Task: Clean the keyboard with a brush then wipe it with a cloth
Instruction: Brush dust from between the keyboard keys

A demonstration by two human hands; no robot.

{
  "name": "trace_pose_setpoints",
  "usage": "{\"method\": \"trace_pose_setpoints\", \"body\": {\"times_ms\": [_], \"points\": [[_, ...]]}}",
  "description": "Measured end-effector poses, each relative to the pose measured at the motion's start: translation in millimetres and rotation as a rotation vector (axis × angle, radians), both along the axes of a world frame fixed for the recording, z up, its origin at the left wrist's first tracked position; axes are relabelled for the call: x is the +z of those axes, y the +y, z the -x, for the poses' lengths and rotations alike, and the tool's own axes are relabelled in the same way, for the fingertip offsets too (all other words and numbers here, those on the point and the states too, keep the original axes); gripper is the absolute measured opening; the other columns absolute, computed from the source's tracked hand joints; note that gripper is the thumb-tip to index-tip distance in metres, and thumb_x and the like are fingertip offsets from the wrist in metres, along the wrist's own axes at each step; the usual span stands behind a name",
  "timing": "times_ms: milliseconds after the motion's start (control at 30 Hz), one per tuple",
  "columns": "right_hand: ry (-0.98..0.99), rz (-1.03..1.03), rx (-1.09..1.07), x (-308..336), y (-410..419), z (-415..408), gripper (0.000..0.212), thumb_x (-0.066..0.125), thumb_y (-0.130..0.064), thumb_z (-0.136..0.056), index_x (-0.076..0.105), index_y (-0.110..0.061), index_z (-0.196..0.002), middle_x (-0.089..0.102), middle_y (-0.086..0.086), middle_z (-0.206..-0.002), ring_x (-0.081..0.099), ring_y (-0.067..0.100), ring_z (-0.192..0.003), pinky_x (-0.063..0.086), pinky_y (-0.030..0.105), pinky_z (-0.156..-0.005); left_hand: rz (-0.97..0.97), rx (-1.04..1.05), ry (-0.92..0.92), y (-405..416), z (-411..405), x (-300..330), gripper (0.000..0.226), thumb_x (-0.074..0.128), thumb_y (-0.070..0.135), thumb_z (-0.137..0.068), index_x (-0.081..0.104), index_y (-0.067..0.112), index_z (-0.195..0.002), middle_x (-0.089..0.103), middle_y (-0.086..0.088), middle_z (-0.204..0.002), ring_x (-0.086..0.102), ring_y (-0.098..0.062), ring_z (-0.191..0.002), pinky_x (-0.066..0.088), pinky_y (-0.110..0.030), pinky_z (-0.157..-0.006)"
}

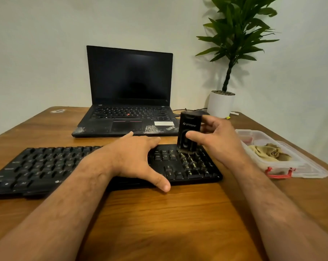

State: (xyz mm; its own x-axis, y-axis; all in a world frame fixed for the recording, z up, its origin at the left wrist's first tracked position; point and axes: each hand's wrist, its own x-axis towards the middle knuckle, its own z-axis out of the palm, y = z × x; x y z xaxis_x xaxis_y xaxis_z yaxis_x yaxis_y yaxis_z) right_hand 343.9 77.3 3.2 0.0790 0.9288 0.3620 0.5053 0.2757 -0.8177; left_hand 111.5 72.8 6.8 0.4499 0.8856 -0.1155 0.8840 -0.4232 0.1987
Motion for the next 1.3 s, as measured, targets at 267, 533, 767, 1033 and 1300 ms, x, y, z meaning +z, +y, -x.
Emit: {"method": "trace_pose_setpoints", "body": {"times_ms": [267, 533, 767, 1033, 1300], "points": [[-0.062, -0.054, -0.069, 1.8, -1.1, 3.0, 0.051, 0.080, -0.030, -0.084, 0.063, -0.029, -0.132, 0.069, -0.015, -0.117, 0.062, -0.001, -0.105, 0.047, 0.021, -0.090, -0.006, 0.018, -0.023, -2.0, -1.6, -0.5, 0.148, 0.050, 0.103, -0.037, 0.010, 0.029, -0.159, 0.025, 0.009, -0.162, 0.025, -0.011, -0.147, 0.004, -0.045, -0.125], [-0.059, -0.059, -0.137, 0.0, 1.5, 0.8, 0.050, 0.078, -0.029, -0.085, 0.062, -0.027, -0.133, 0.070, -0.010, -0.120, 0.062, 0.000, -0.103, 0.048, 0.022, -0.091, -0.044, 0.051, -0.044, -0.8, 2.3, -1.8, 0.143, 0.034, 0.107, -0.040, 0.010, 0.032, -0.159, 0.038, 0.006, -0.157, 0.027, -0.019, -0.148, 0.005, -0.044, -0.125], [-0.080, -0.040, -0.183, 5.8, -5.6, -4.5, 0.050, 0.076, -0.025, -0.088, 0.060, -0.024, -0.136, 0.068, -0.013, -0.114, 0.059, 0.002, -0.098, 0.029, -0.010, -0.076, -0.255, 0.043, -0.211, -2.0, 0.2, 5.9, 0.102, 0.012, 0.088, -0.071, 0.036, 0.030, -0.152, 0.073, 0.009, -0.108, 0.053, -0.006, -0.128, 0.003, -0.036, -0.125], [-0.011, -0.022, -0.147, 0.3, -4.0, -7.1, 0.047, 0.076, -0.026, -0.088, 0.062, -0.027, -0.133, 0.071, -0.010, -0.116, 0.065, 0.003, -0.100, 0.047, 0.012, -0.086, -0.222, 0.095, -0.354, -8.2, -4.9, 3.6, 0.058, 0.038, 0.009, -0.104, 0.032, 0.040, -0.152, 0.057, 0.009, -0.141, 0.061, -0.004, -0.091, 0.045, -0.025, -0.099], [0.112, 0.080, 0.228, 0.2, -16.5, -17.4, 0.043, 0.079, -0.006, -0.082, 0.069, -0.025, -0.119, 0.078, -0.003, -0.102, 0.074, 0.012, -0.098, 0.059, 0.028, -0.077, -0.188, 0.045, -0.262, -6.0, -2.4, -3.1, 0.047, 0.039, 0.019, -0.105, 0.042, 0.039, -0.148, 0.051, 0.008, -0.148, 0.045, -0.010, -0.135, 0.033, -0.029, -0.113]]}}
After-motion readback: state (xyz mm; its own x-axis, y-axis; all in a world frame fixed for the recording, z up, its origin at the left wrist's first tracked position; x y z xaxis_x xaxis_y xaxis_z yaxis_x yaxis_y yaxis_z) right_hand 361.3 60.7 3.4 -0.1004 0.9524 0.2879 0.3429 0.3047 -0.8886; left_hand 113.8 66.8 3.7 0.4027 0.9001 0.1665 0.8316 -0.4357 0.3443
